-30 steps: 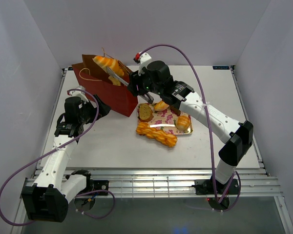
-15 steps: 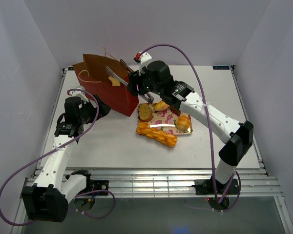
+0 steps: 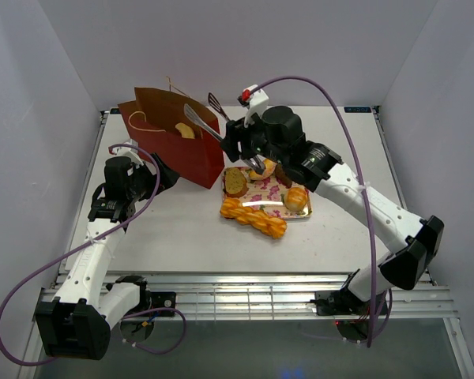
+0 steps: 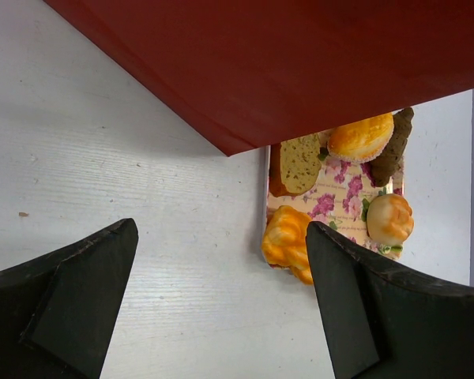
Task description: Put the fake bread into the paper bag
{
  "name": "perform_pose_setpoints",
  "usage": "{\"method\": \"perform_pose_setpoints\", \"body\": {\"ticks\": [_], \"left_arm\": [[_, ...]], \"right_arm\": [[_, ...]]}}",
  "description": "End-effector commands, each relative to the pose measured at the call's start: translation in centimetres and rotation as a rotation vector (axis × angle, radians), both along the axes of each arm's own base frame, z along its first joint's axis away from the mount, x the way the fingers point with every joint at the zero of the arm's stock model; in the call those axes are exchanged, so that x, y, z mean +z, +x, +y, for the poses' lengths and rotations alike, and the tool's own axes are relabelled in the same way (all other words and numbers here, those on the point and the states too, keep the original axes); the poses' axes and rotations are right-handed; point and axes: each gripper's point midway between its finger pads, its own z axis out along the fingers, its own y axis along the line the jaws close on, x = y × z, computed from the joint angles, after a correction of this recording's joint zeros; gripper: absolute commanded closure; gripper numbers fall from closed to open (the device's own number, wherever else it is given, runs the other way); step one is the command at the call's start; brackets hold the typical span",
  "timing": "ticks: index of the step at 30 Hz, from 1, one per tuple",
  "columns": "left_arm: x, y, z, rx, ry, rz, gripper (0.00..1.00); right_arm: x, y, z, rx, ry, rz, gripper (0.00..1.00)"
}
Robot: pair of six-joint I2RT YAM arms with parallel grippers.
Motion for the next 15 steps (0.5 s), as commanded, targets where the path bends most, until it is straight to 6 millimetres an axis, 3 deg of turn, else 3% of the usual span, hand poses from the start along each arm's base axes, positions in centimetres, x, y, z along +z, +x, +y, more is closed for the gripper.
{"method": "perform_pose_setpoints", "body": {"ticks": [1,2,5,10,12,13,15], "left_arm": [[0.3,0.0,-0.1,0.0,0.001,-0.019,0.02],[0.3,0.0,0.1,0.005,0.004,-0.018,0.02],[0.4,0.0,0.3,0.016,0.009,-0.021,0.02],[0.3,0.1,0.4,0.02,0.012,-0.02,0.03],[0.2,0.1,0.3,0.018,0.012,-0.017,0.02],[0.3,0.1,0.4,0.02,0.012,-0.018,0.02],[0.1,0.1,0.3,0.019,0.012,-0.012,0.02]], "right_arm": [[2.1,-1.0,-1.9,-0.045,0.069,-0.048,0.35],[0.0,-1.3,-2.2,-0.049,0.053,-0.013,0.35],[-0.6,-2.7,-3.7,-0.059,0.078,-0.005,0.36],[-4.6,-4.3,-7.1,-0.127,0.045,0.041,0.36],[-5.2,-4.9,-8.4,-0.152,0.048,0.045,0.36],[-6.9,-5.4,-8.8,-0.159,0.03,0.07,0.36],[-7.4,-6.2,-9.9,-0.165,0.036,0.071,0.36]]}}
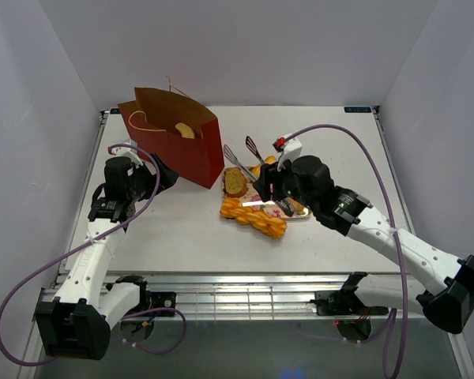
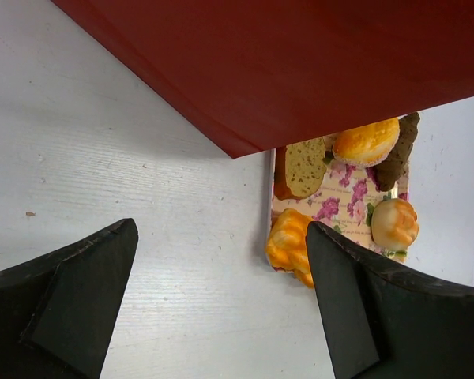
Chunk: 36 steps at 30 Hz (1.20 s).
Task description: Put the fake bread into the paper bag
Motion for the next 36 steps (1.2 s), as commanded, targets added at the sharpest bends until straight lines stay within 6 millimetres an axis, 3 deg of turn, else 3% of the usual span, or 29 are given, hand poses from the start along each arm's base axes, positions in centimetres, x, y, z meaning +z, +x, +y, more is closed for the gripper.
{"method": "perform_pose_setpoints", "body": {"ticks": [1,2,11,18,24,36], "left_arm": [[0.2,0.1,0.1,0.005,0.003,-0.012,0.02],[0.1,0.1,0.1,0.006,0.005,-0.009,0.02],[0.0,0.1,0.0,0.003,0.001,-0.002,0.02],[-0.1,0.1,0.1,0.008,0.009,0.004,0.02],[-0.2,0.2,0.1,0.008,0.007,0.008,0.02],[-0.5,0.2,0.0,0.004,0.006,0.017,0.02]], "right_arm": [[0.2,-0.7,-1.7,-0.05,0.056,-0.028,0.36],[0.2,-1.2,-2.1,-0.049,0.062,-0.033,0.36],[-7.3,-4.9,-4.6,0.018,-0.082,0.116,0.35],[-10.9,-7.6,-5.3,0.123,-0.168,0.197,0.33],[-12.6,-9.1,-5.8,0.178,-0.214,0.242,0.32],[-13.8,-9.3,-6.6,0.197,-0.321,0.239,0.31]]}}
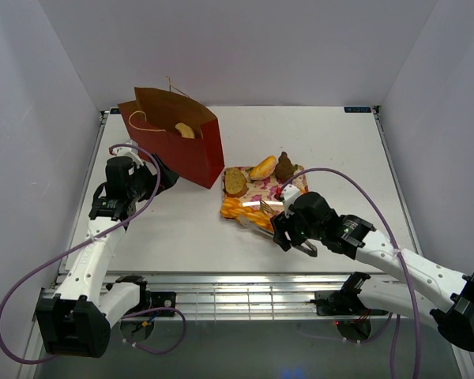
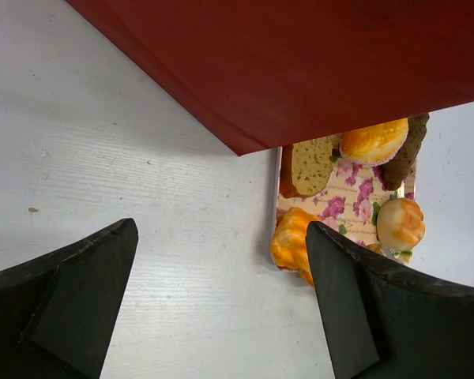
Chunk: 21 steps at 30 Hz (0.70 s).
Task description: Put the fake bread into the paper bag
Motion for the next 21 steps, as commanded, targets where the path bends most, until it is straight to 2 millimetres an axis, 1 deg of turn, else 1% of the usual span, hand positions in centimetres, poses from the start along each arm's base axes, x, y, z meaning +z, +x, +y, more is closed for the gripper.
{"method": "perform_pose_setpoints", "body": {"ticks": [1,7,12,16,21], "left_arm": [[0.2,0.1,-0.1,-0.004,0.0,-0.006,0.02],[0.1,0.1,-0.2,-0.005,-0.003,-0.002,0.02],[0.1,0.1,-0.2,-0.008,-0.005,0.0,0.02],[0.0,0.1,-0.3,-0.012,-0.007,0.001,0.02],[-0.1,0.1,-0.3,-0.013,-0.008,0.005,0.02]], "right_arm": [[0.4,0.2,0.1,0.027,-0.022,-0.029,0.3],[0.5,1.0,-0.4,-0.008,-0.075,-0.053,0.3],[-0.1,1.3,-0.8,-0.026,-0.114,-0.056,0.3],[-0.6,1.2,-0.7,-0.023,-0.123,-0.048,0.3],[-0.6,1.3,-0.3,-0.017,-0.108,-0.052,0.3]]}}
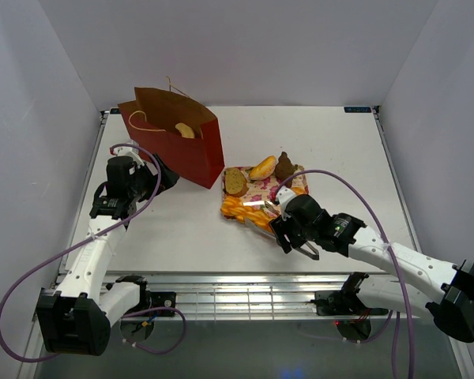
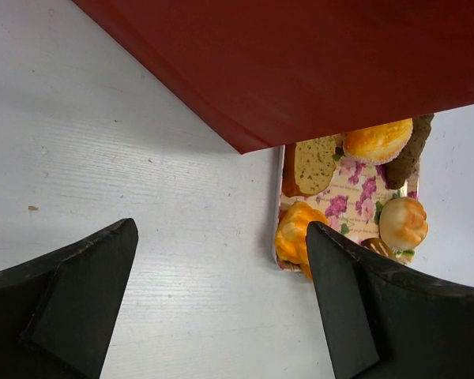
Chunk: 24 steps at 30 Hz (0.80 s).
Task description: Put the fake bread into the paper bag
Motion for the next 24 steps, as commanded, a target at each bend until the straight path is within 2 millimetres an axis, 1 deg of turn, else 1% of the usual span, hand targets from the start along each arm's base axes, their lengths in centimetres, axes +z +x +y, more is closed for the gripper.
{"method": "perform_pose_setpoints", "body": {"ticks": [1,5,14,20,24], "left_arm": [[0.4,0.0,-0.3,-0.013,-0.009,-0.009,0.02],[0.3,0.0,-0.4,-0.016,-0.013,-0.007,0.02],[0.3,0.0,-0.5,-0.019,-0.017,-0.005,0.02],[0.2,0.0,-0.6,-0.023,-0.02,-0.003,0.02],[0.1,0.0,-0.6,-0.025,-0.022,-0.001,0.02]], "right_arm": [[1.8,1.1,1.2,0.005,0.045,-0.063,0.3],[1.9,1.4,1.3,0.004,0.042,-0.068,0.31],[1.2,1.3,2.1,0.048,0.022,-0.034,0.32],[1.8,1.4,2.9,0.063,0.057,-0.04,0.43],[1.9,1.3,3.0,0.064,0.062,-0.038,0.54]]}}
